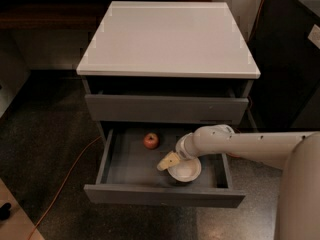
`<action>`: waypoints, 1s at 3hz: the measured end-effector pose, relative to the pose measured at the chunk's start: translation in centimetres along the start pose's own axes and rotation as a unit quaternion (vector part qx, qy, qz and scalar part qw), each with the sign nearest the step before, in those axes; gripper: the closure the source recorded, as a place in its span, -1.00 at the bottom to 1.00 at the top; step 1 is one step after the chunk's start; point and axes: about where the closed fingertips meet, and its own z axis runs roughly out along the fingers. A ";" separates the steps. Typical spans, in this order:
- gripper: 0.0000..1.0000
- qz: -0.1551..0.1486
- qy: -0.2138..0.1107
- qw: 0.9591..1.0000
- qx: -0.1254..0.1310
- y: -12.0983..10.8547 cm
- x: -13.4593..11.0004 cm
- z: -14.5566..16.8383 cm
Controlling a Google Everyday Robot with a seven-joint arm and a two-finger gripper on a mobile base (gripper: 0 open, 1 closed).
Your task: Pick apple from middle drawer and place on counter
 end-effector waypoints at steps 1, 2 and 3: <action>-1.00 -0.002 0.002 1.000 -0.005 0.1 0.2 0.2; -1.00 0.006 -0.018 1.000 -0.014 -0.7 0.1 2.0; -1.00 -0.004 -0.046 0.999 -0.026 -2.2 -1.2 5.8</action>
Offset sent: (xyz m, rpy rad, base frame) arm 0.0328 0.0031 -0.0335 0.1038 -0.0196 0.0002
